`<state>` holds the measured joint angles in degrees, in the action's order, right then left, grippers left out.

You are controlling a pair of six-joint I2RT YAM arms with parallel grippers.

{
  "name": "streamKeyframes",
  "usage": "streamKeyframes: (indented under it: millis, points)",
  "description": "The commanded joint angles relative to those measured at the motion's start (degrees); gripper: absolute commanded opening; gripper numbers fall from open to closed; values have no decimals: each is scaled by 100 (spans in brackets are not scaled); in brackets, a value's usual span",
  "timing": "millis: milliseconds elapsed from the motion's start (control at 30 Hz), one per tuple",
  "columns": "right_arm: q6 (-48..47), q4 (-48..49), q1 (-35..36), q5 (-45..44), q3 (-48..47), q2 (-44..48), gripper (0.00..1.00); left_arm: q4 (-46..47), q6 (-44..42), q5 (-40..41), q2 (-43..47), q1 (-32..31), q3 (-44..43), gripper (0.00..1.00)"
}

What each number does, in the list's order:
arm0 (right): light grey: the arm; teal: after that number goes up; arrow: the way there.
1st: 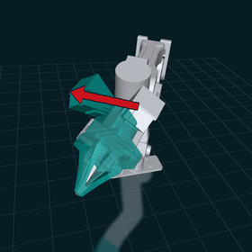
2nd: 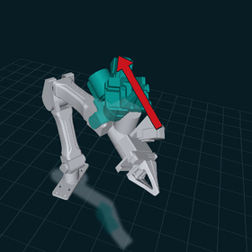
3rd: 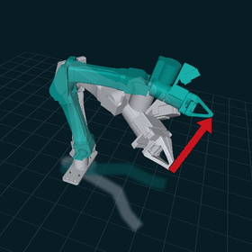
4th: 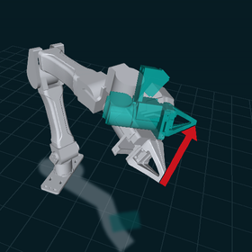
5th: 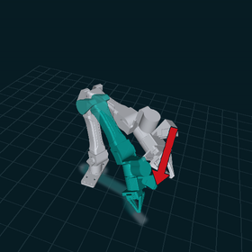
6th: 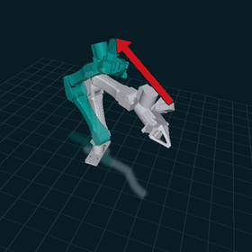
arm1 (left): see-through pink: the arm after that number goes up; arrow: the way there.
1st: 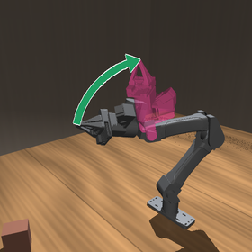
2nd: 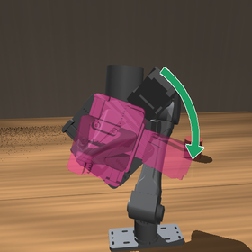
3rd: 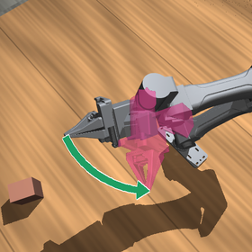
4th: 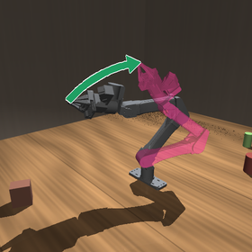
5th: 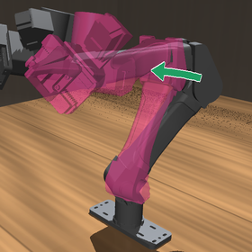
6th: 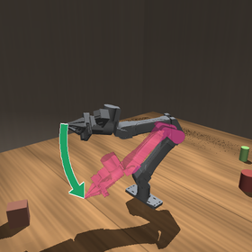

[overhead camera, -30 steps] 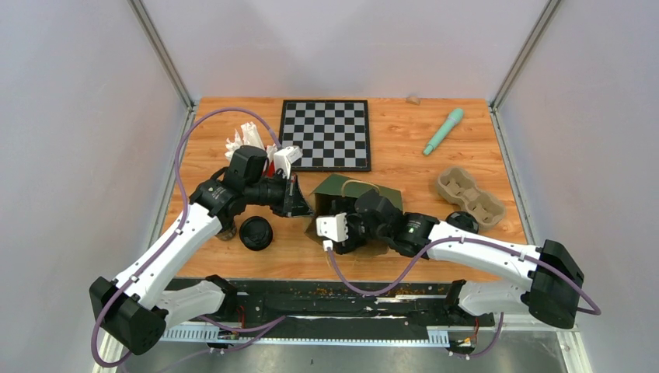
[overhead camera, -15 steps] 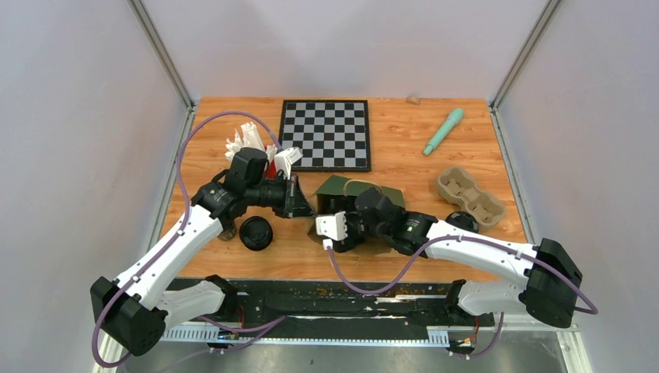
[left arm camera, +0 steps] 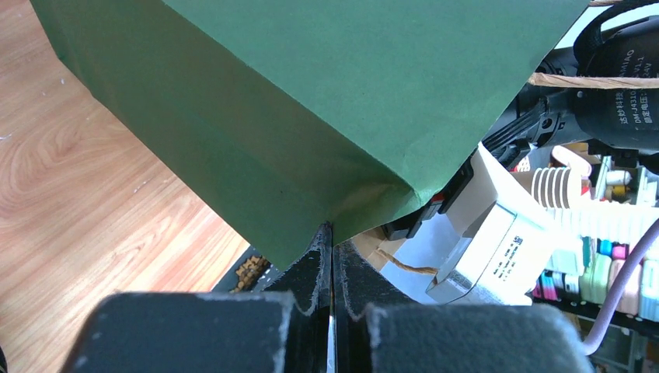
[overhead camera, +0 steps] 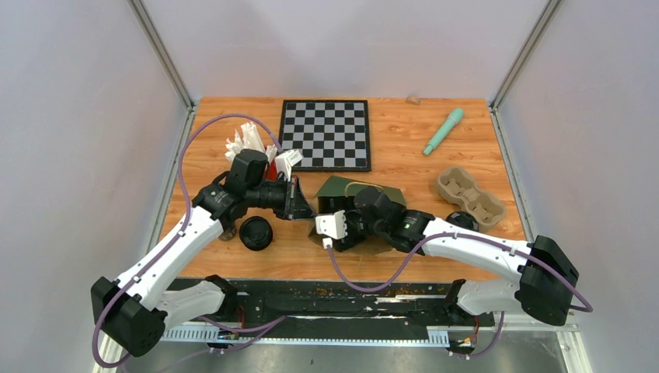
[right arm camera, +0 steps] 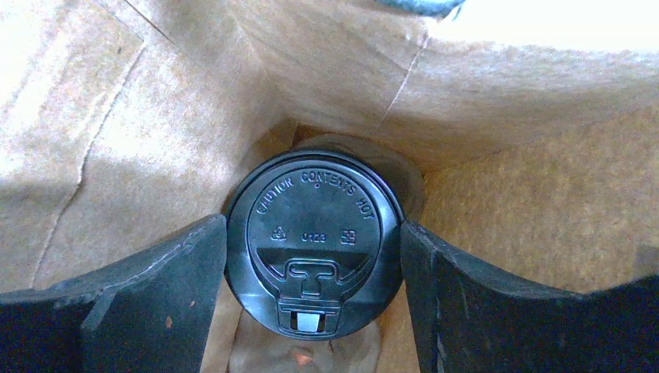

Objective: Pack the takeout coffee

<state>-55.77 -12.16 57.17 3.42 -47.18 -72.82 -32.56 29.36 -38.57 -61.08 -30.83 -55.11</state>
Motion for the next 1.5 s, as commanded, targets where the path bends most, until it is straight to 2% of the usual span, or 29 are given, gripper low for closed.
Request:
streamKeyframes:
  millis: [0, 400, 933, 1467]
  points:
    - [-21, 241, -39, 161, -121, -13, 72, 244, 93, -194, 171, -28, 31, 0]
    - [-129, 482, -100, 146, 87, -59, 73, 229, 97, -187, 151, -27, 18, 0]
    - [-151, 328, -198, 110, 165, -84, 73, 224, 108, -168, 91, -28, -35, 0]
    - [-91, 162, -198, 126, 13, 72, 84, 237, 188, -187, 29, -28, -101, 0]
